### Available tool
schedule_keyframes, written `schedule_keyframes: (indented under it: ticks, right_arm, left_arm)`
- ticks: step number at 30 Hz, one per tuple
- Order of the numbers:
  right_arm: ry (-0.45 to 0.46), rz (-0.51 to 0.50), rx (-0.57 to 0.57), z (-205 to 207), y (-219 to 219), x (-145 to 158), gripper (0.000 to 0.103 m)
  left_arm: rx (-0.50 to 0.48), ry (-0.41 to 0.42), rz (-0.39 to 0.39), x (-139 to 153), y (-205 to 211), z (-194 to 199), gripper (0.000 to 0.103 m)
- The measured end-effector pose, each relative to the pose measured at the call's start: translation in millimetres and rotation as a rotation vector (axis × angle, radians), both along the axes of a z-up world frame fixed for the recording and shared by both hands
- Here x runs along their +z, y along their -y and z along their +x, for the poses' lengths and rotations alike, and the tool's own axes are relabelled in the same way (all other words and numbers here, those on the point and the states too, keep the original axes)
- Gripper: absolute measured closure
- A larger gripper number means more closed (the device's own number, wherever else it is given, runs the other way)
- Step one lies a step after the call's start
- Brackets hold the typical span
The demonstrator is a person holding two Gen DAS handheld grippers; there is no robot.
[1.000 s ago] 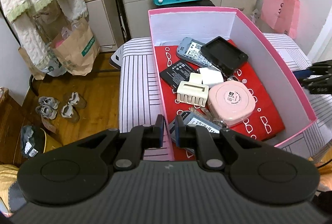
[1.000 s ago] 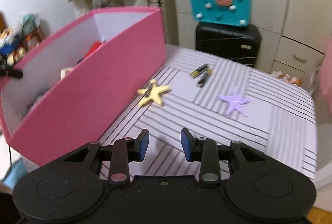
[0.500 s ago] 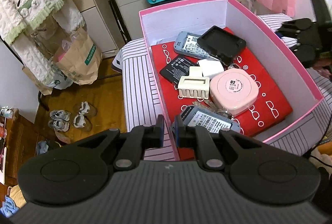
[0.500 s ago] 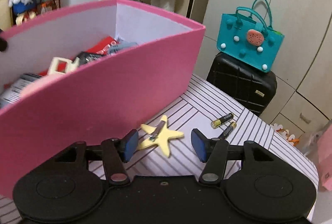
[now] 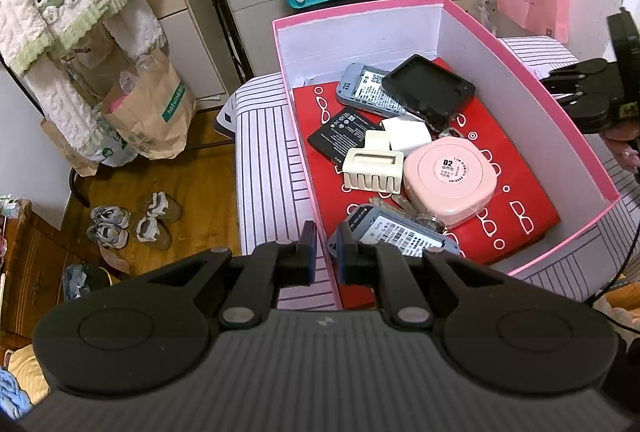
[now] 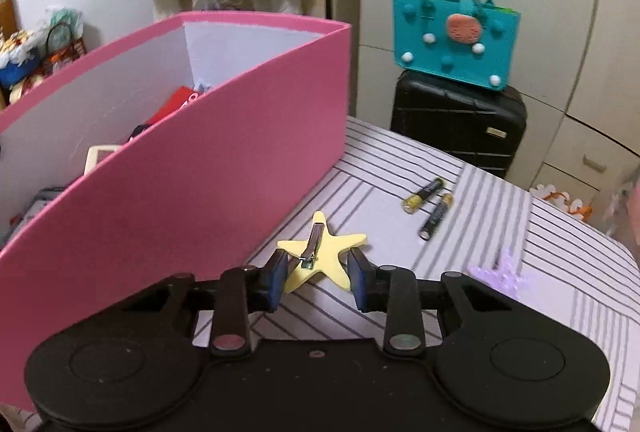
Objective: Organize rigid objects
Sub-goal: 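Carry the yellow star into the pink box and open the right gripper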
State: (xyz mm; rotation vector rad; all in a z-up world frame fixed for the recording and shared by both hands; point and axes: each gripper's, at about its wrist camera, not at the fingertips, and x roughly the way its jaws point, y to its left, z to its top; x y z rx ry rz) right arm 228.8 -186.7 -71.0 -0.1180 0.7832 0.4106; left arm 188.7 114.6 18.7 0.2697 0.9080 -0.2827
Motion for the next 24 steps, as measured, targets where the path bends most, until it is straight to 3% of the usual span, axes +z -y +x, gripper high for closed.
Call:
schedule_keyframes:
  ticks: [5, 12, 17, 24]
  right_arm:
    - [0.053, 0.048, -0.034, -22.0, 14.4, 27.9, 0.066]
    - [0.115, 0.165, 0.021, -67.6, 19.2, 83.7, 0.066]
    - [0.057, 0.251, 0.156, -79.4, -1.6, 106.8, 0.066]
    - [-0.009, 0.223, 0.285, -66.0, -48.0, 100.6, 0.066]
  left_arm:
    - [0.007, 0.001, -0.003, 0.8, -0.4, 0.4, 0.094]
    - [0.004, 0.002, -0.003, 1.6, -0.5, 0.8, 0.094]
    - [-0.007, 0.007, -0.009, 1.9, -2.8, -0.2, 0.092]
    - [-0.009, 0.017, -0.032, 0.0, -5.6, -0.6, 0.092]
